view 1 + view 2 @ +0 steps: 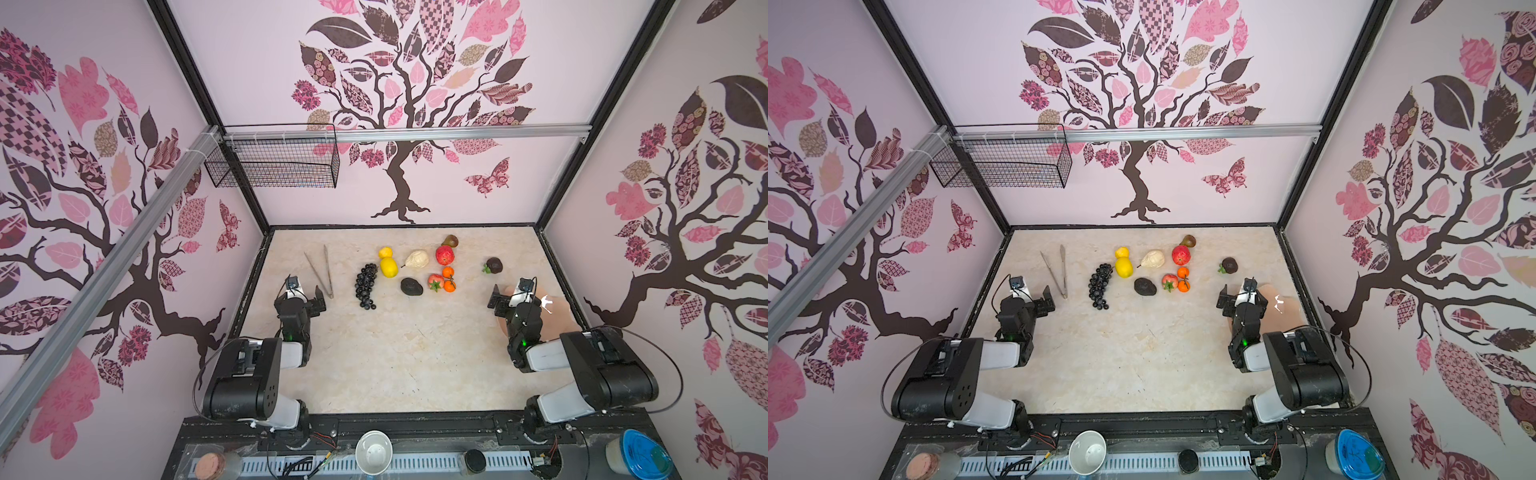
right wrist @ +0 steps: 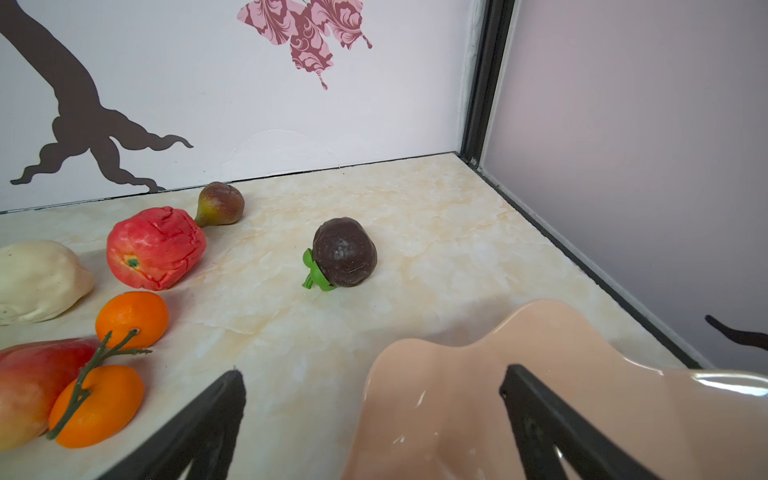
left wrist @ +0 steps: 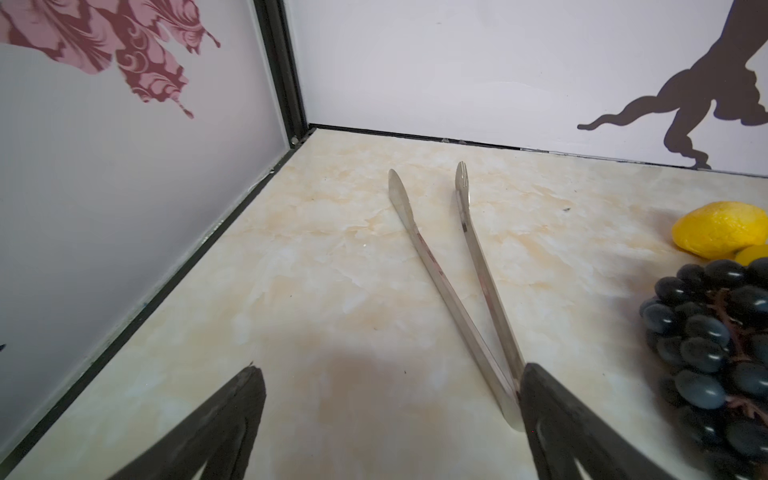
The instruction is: Place and organize the fake fruits in the fruit bowl
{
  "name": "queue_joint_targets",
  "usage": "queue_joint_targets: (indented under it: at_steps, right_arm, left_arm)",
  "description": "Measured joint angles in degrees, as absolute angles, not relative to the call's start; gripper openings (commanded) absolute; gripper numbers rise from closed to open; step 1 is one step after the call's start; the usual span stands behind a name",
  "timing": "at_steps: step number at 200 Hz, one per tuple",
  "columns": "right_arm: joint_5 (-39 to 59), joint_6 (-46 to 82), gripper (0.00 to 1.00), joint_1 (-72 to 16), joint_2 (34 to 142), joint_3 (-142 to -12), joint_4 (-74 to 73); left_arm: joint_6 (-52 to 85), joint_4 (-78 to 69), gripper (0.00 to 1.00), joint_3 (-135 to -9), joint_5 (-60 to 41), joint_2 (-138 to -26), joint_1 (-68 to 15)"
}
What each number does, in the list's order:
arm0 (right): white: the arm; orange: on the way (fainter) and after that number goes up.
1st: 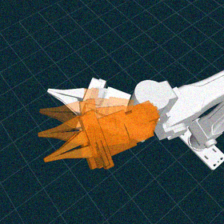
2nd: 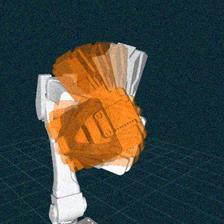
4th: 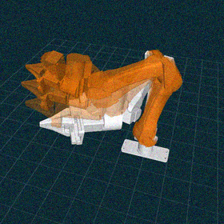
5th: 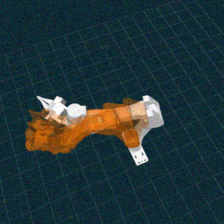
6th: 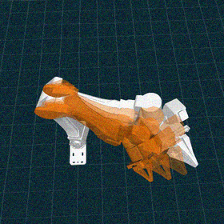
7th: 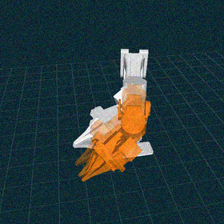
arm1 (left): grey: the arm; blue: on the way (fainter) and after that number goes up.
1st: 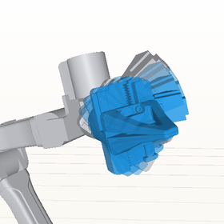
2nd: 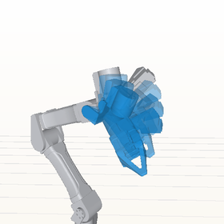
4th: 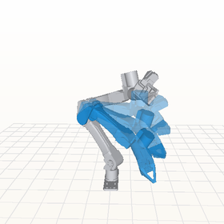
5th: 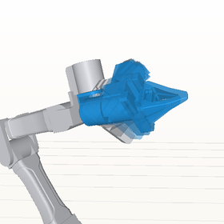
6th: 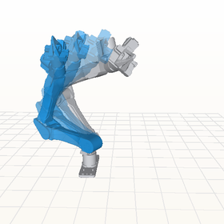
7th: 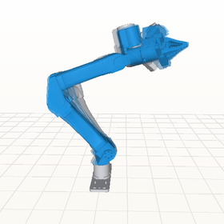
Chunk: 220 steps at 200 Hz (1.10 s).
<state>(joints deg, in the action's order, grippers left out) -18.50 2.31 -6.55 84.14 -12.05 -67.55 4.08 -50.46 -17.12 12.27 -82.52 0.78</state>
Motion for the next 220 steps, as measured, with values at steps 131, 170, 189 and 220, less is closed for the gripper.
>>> queue_joint_targets:
  at_steps: [131,170,189,220]
  right_arm:
    - [-12.84,20.18,1.0,-18.46,52.77,-31.86,-26.57]
    - [-11.6,32.56,1.0,-14.79,44.49,-28.8,-10.98]
    - [-9.76,33.65,1.0,-13.8,42.44,-27.77,-3.68]
    - [-9.15,33.01,1.0,-13.8,49.69,-32.99,7.75]
  left_arm:
    - [40.71,-7.05,0.98,-25.69,28.56,-40.99,-7.25]
    - [47.18,-3.49,0.98,-18.94,16.34,-36.95,-7.44]
    - [45.01,-0.56,0.98,-19.51,11.31,-36.95,-10.41]
    - [39.46,2.13,0.98,-21.43,8.56,-40.84,-21.37]
